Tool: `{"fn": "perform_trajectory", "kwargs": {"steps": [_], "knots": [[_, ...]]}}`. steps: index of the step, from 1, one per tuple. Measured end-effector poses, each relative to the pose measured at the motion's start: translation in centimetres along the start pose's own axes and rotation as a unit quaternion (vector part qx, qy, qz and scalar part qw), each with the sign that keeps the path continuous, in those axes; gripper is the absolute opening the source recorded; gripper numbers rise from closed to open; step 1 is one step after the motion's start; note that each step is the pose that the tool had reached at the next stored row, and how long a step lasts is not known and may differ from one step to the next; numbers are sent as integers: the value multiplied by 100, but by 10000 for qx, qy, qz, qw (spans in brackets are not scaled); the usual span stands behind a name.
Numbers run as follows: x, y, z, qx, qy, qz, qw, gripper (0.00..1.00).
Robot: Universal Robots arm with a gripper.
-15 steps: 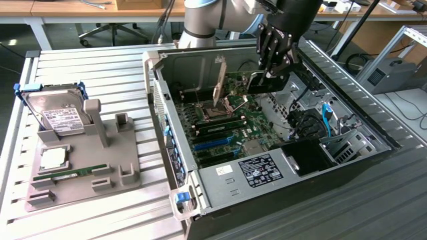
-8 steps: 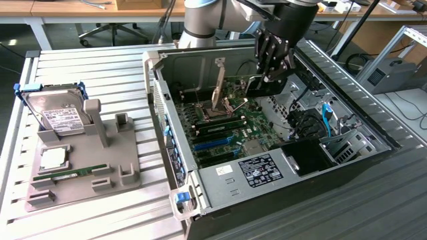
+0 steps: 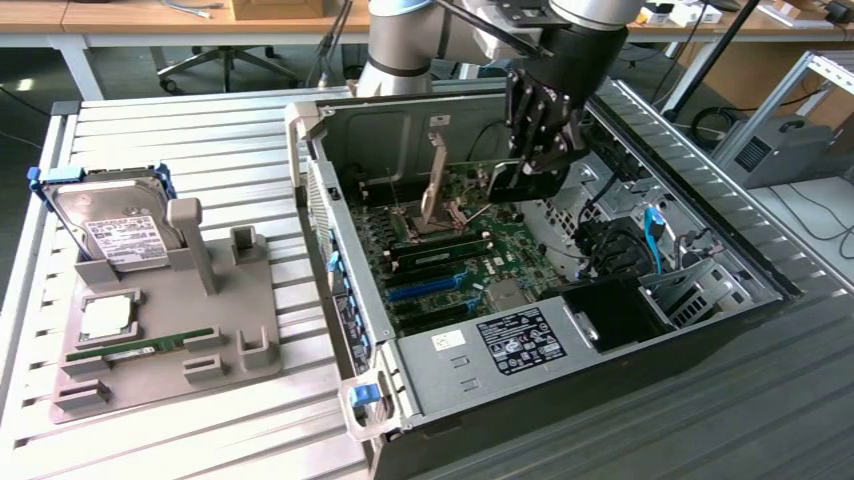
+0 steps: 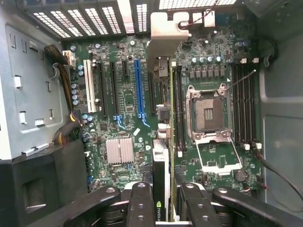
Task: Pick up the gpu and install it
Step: 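Insert the gpu into the slot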
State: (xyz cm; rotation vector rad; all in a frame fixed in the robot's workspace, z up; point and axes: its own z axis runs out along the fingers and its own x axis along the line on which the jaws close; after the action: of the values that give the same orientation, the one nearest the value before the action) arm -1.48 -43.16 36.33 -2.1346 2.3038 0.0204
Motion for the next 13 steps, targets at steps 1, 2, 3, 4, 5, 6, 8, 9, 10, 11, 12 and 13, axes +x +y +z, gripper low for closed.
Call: {"fn": "perform_trajectory", "kwargs": {"steps": [1, 2, 3, 4, 5, 6, 8, 9, 10, 11, 12, 13], "knots": [[0, 0, 13, 0, -1, 0, 10000, 27], [0, 1, 25, 0, -1, 0, 10000, 27], [0, 1, 37, 0, -1, 0, 10000, 27], [1, 2, 52, 0, 0, 0, 10000, 27], [1, 2, 66, 0, -1, 0, 10000, 27], [1, 3, 76, 0, 0, 0, 10000, 27], [1, 3, 89, 0, 1, 0, 10000, 27], [1, 3, 91, 0, 1, 0, 10000, 27], [1, 3, 94, 0, 0, 0, 10000, 27], [2, 3, 95, 0, 1, 0, 10000, 27], [2, 3, 97, 0, 1, -1, 10000, 27], [3, 3, 98, 0, 1, -3, 10000, 27]]}}
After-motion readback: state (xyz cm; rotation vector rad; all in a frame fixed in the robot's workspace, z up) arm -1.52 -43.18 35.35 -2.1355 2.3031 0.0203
